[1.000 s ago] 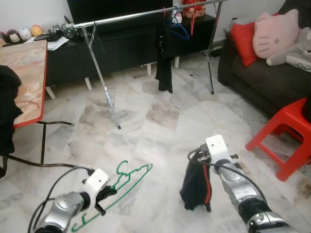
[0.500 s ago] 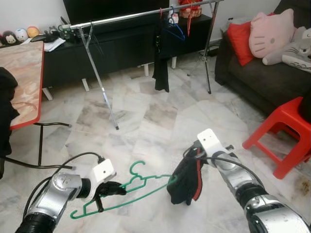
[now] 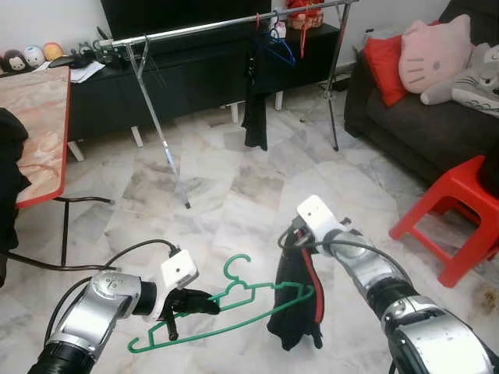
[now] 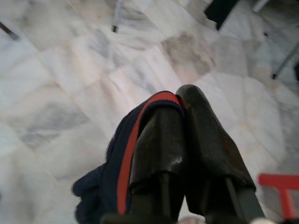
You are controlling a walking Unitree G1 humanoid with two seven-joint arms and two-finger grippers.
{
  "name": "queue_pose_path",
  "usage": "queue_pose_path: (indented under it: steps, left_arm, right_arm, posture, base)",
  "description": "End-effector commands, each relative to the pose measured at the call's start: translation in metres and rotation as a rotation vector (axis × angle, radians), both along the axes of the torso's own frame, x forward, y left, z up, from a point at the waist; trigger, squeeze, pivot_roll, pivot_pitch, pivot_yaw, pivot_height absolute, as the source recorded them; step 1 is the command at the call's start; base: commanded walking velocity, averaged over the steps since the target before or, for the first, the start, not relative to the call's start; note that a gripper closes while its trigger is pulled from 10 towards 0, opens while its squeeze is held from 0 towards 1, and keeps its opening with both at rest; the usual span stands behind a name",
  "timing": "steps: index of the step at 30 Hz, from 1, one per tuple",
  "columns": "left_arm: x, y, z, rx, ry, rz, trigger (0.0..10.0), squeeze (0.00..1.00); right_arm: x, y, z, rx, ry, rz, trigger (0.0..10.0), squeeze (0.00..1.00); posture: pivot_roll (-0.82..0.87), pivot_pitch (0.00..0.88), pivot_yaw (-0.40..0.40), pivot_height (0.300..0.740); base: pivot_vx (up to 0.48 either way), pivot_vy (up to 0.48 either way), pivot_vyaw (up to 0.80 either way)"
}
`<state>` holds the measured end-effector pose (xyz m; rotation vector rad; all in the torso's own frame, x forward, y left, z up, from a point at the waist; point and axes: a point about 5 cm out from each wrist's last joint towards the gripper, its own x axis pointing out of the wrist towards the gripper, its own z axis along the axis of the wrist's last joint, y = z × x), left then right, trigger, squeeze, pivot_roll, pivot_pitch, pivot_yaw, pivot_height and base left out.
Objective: Hang hanger
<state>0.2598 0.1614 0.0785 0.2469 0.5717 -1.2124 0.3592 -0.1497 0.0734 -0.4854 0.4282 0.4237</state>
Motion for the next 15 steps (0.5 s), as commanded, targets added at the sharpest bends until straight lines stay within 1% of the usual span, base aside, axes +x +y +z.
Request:
queue_pose_path:
  steps: [1, 5, 6, 10, 15]
  left_arm:
    - [0.003, -0.003, 0.007, 0.0, -0.024, -0.013, 10.0, 0.0]
    - [0.006, -0.007, 0.007, -0.011, -0.045, 0.02, 10.0, 0.0]
    - [0.01, -0.009, 0.007, -0.014, -0.065, 0.054, 10.0, 0.0]
    - [0.015, -0.011, 0.009, -0.027, -0.104, 0.111, 10.0, 0.0]
    - [0.016, -0.012, 0.008, -0.032, -0.114, 0.134, 10.0, 0.0]
  right_arm:
    - [0.005, 0.004, 0.008, 0.027, -0.028, 0.015, 10.0, 0.0]
    - [0.005, 0.005, 0.009, 0.037, -0.031, 0.017, 10.0, 0.0]
    - [0.004, 0.006, 0.008, 0.042, -0.025, 0.019, 10.0, 0.0]
    - [0.001, 0.009, 0.002, 0.05, -0.012, 0.028, 10.0, 0.0]
    - [-0.001, 0.009, 0.0, 0.052, -0.004, 0.031, 10.0, 0.0]
  posture:
    - [-0.03, 0.0, 0.005, 0.74]
    - [-0.03, 0.0, 0.007, 0.74]
    - [-0.03, 0.0, 0.006, 0.74]
    - [-0.03, 0.0, 0.005, 0.74]
    - [-0.03, 0.0, 0.004, 0.74]
  base:
    - [0.0, 0.0, 0.0]
    - [0.0, 0.0, 0.0]
    - [0.0, 0.0, 0.0]
    - [0.0, 0.0, 0.0]
    - [0.0, 0.0, 0.0]
